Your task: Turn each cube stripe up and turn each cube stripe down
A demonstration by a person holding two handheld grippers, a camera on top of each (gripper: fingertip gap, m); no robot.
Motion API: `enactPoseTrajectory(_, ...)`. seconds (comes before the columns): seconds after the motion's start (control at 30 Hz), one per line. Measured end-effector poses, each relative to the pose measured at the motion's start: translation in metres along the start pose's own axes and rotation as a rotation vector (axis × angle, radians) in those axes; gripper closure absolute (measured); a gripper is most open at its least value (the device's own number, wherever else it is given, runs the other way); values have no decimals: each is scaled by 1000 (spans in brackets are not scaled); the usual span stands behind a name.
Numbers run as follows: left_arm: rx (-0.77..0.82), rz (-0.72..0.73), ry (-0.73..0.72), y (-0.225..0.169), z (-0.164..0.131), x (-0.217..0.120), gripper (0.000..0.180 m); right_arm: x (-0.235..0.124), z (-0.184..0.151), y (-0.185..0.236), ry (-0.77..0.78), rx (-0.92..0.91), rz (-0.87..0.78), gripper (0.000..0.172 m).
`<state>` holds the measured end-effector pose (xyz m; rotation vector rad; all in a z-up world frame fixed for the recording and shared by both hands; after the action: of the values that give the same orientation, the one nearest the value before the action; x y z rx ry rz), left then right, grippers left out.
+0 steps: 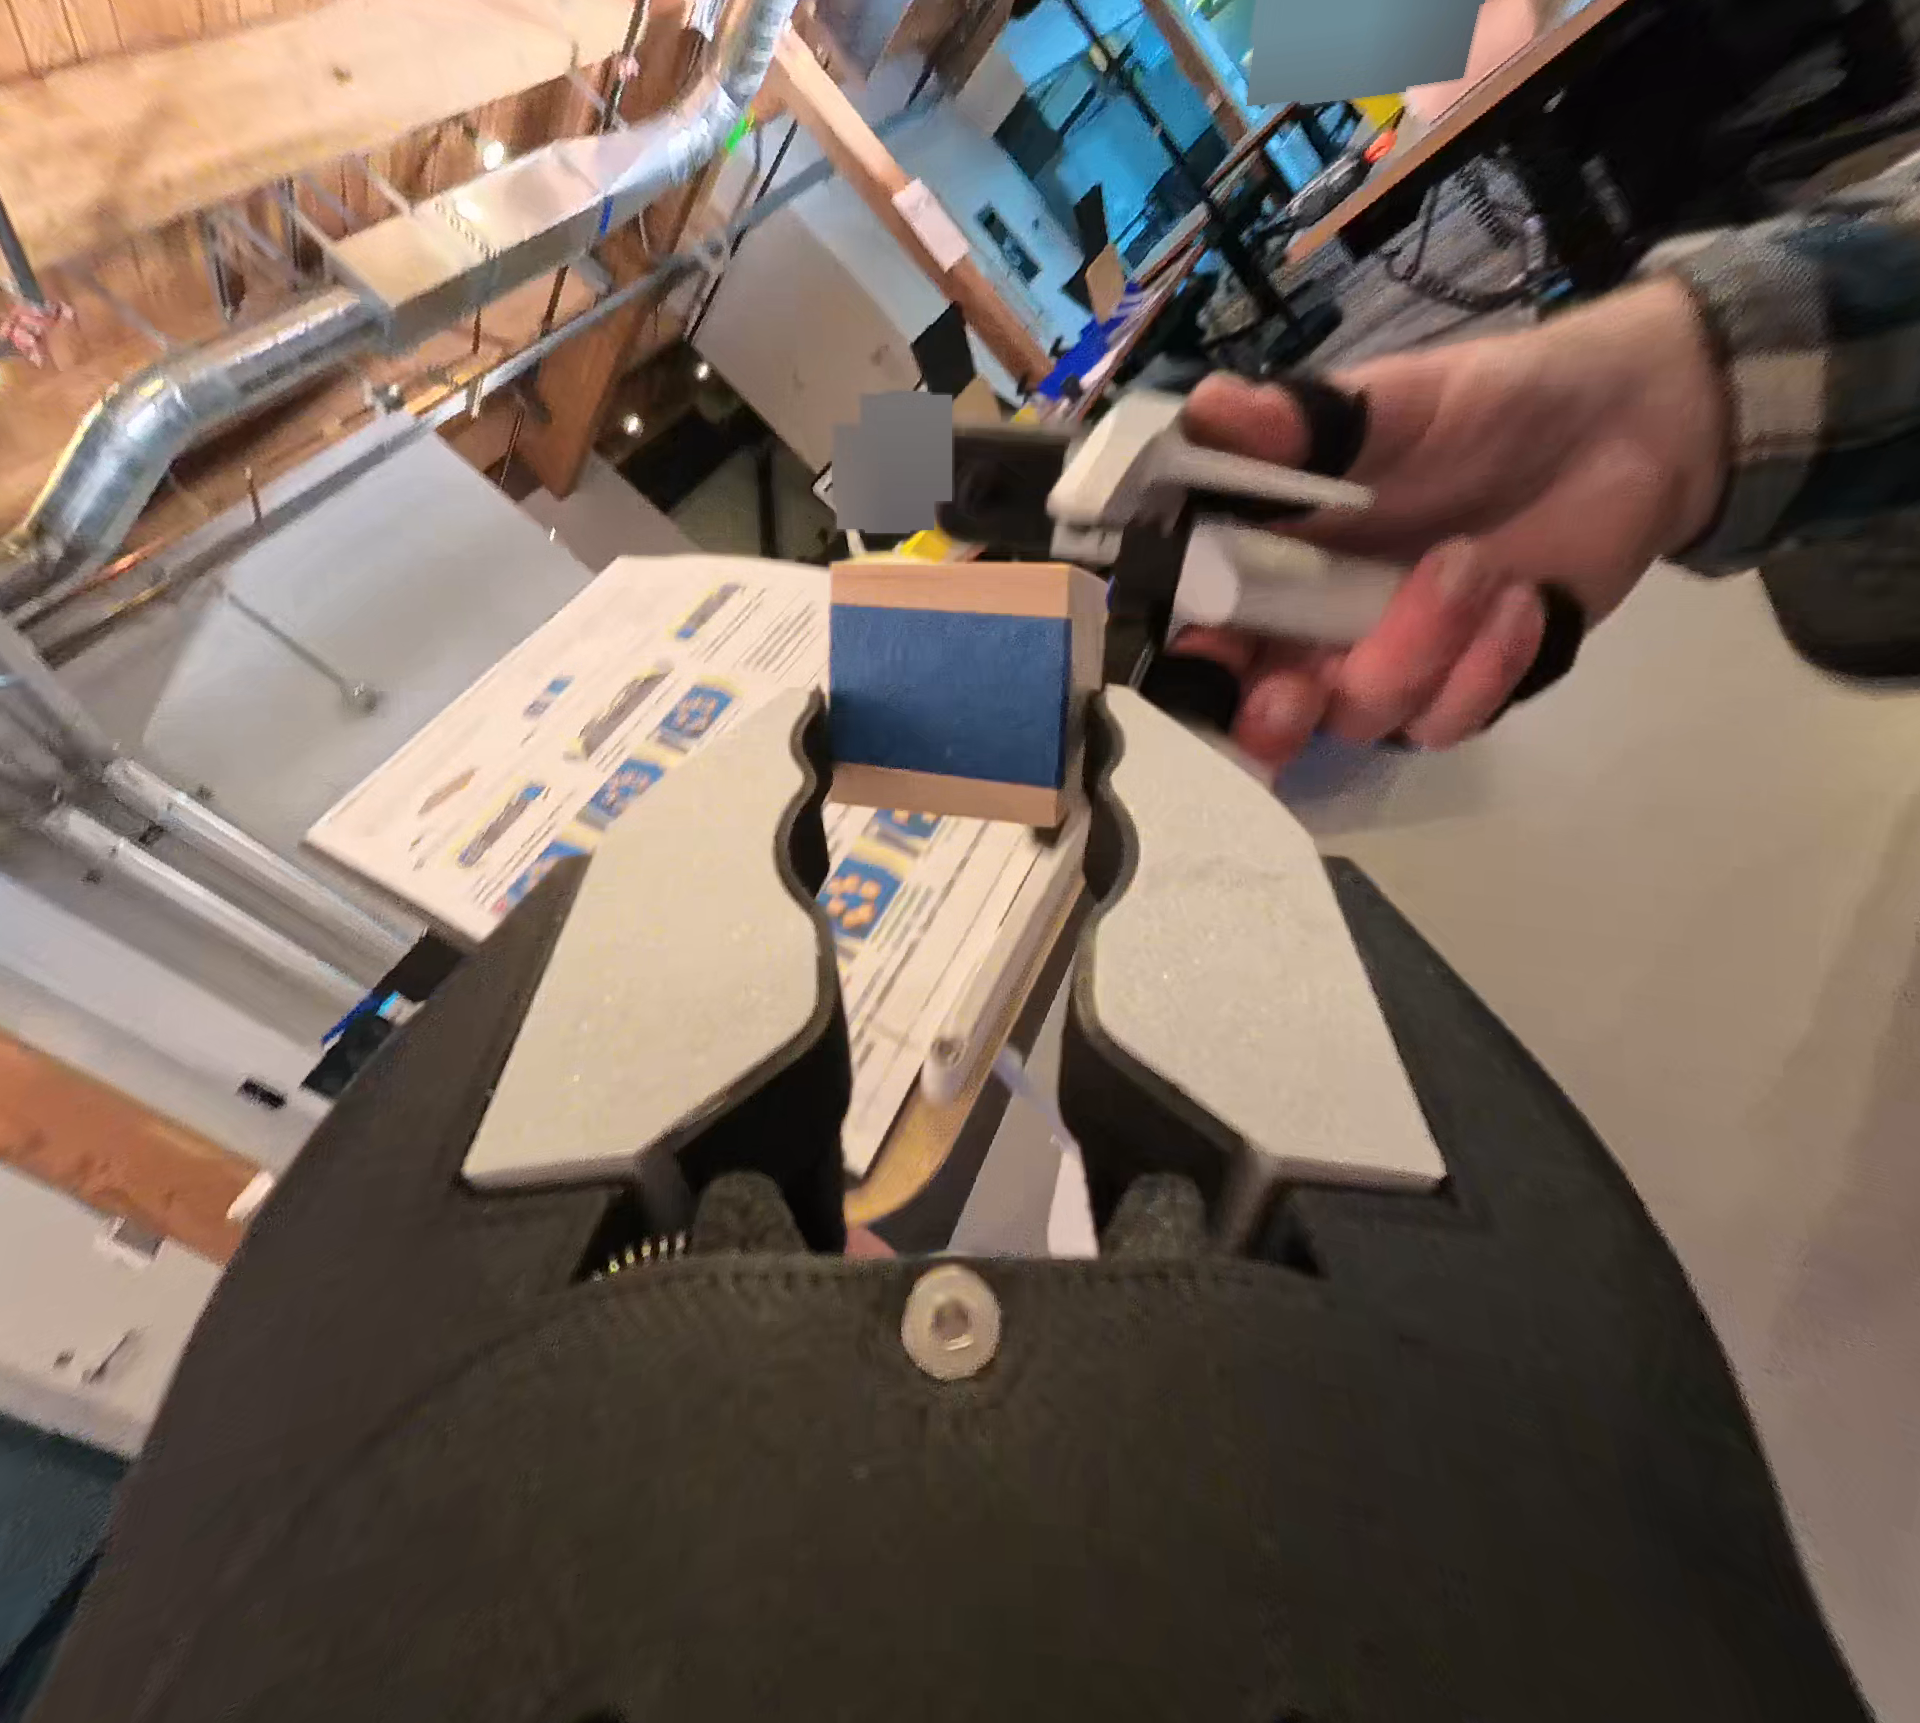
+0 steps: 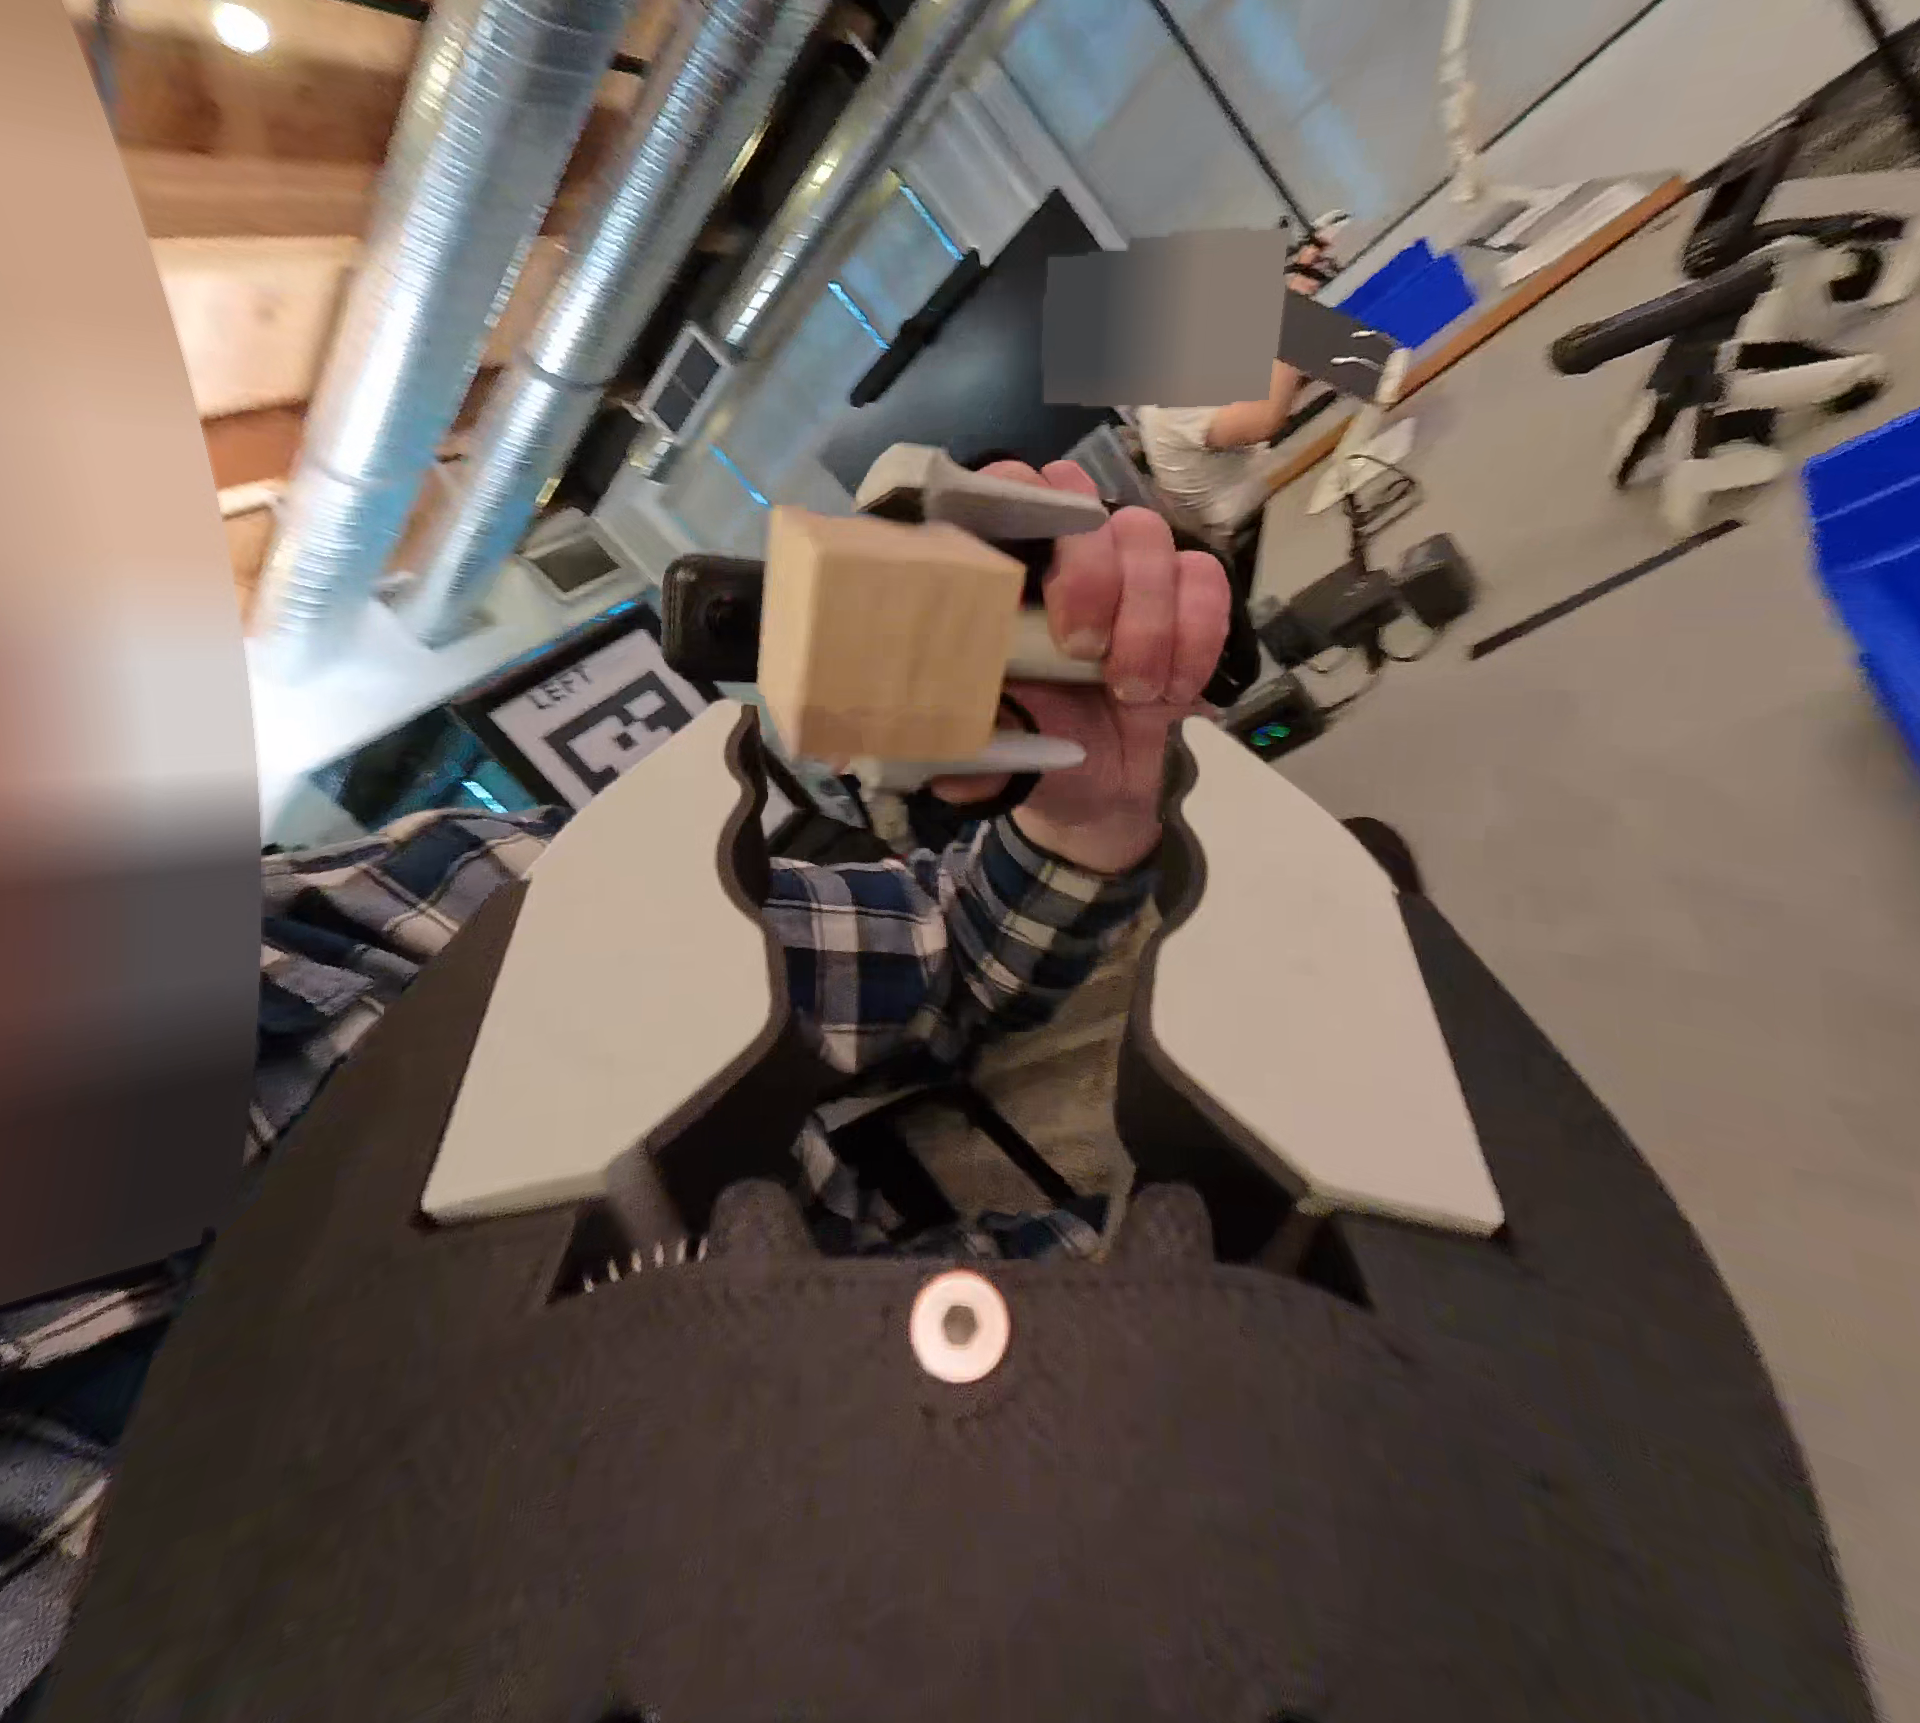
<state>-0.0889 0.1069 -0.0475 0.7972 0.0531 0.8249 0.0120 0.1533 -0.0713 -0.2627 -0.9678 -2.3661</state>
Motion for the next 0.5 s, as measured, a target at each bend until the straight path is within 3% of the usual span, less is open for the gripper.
enactPoseTrajectory(0.07,20,-24,-27,-13,10,3,134,9,-6,3,-15,21,90,101)
enactPoseTrajectory(0.1,20,-24,-40,-18,13,4,134,13,-8,8,-24,23,146,107)
enactPoseTrajectory(0.13,10,-23,-45,-19,14,5,134,15,-9,16,-30,21,216,127)
enactPoseTrajectory(0.17,-1,-30,-55,-20,14,6,134,15,-9,20,-28,14,232,127)
enactPoseTrajectory(0.33,36,-13,-34,-25,8,11,132,-4,-2,29,0,-66,90,127)
enactPoseTrajectory(0.43,34,14,-13,-15,3,8,139,-43,17,41,49,-147,-143,128)
enactPoseTrajectory(0.5,49,23,10,-7,-5,3,161,-91,38,49,110,-244,-443,128)
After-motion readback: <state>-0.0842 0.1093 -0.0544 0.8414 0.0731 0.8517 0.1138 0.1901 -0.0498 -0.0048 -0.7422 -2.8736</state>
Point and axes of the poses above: each gripper's, where its closed fingertips meet, x out along the fingers, z out of its top, y = z × x across the jaws, the point moved 5 cm from there along -x, back along the fingers, and after that the axes turned 13 degrees about z, right-handed, at the moved point
